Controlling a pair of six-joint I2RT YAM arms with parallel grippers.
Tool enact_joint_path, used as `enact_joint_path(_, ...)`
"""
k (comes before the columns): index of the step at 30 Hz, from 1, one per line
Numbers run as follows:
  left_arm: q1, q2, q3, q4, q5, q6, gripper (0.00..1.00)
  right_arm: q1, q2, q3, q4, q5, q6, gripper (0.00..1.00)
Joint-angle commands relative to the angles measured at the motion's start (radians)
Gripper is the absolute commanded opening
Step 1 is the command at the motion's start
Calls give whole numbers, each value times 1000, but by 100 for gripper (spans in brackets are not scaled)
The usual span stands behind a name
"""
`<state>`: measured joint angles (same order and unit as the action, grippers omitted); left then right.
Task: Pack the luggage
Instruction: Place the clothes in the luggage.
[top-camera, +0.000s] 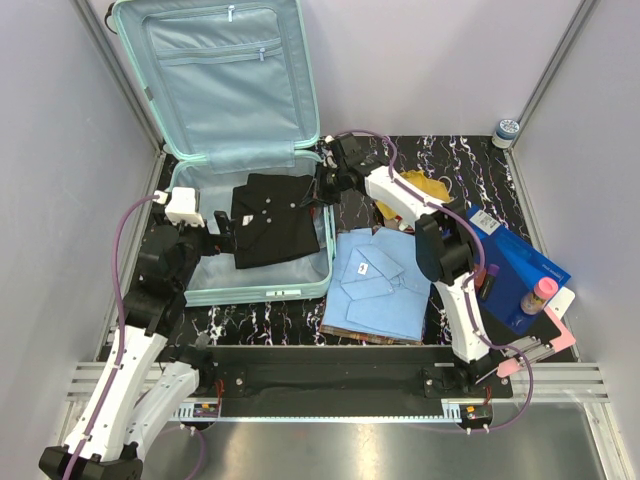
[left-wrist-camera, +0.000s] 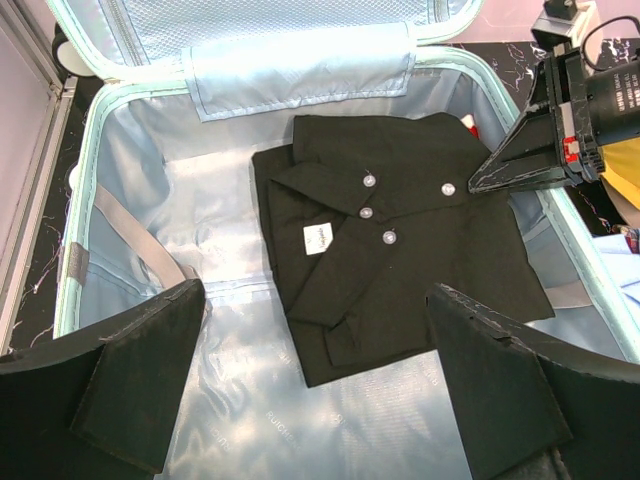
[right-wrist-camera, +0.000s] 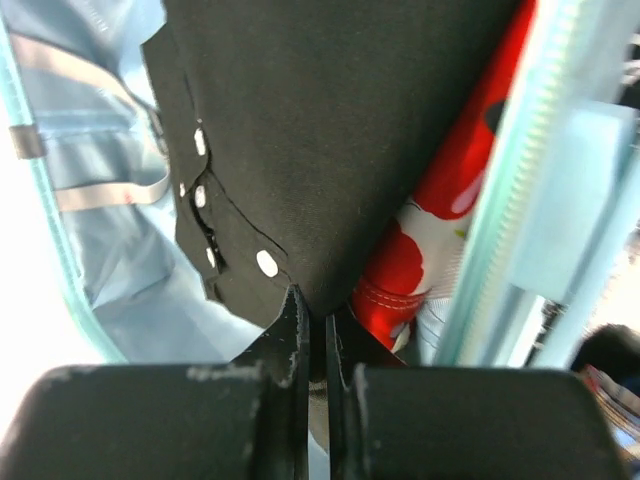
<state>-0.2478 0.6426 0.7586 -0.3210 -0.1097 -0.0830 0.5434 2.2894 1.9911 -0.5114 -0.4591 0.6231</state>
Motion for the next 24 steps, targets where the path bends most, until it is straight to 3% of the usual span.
enact_joint_path(1,-5,-6,-7,31,-5,-1,99,-7,-102,-17,-44,129,-34,0)
enact_joint_path(5,-8,-4,-7,31,-4,-1,99,-5,-123,-8,-67,175,-45,0)
enact_joint_path(10,-7,-1,-7,31,-1,-1,99,-3,-137,23,-116,185,-77,58)
enact_joint_path(13,-8,2,-7,31,1,-1,99,6,-143,52,-142,195,-98,71)
enact_joint_path(18,-10,6,-7,31,2,-1,99,58,-136,170,-177,214,-158,73)
enact_joint_path(24,-11,11,-7,33,-1,0,99,99,17,406,-254,152,-178,73)
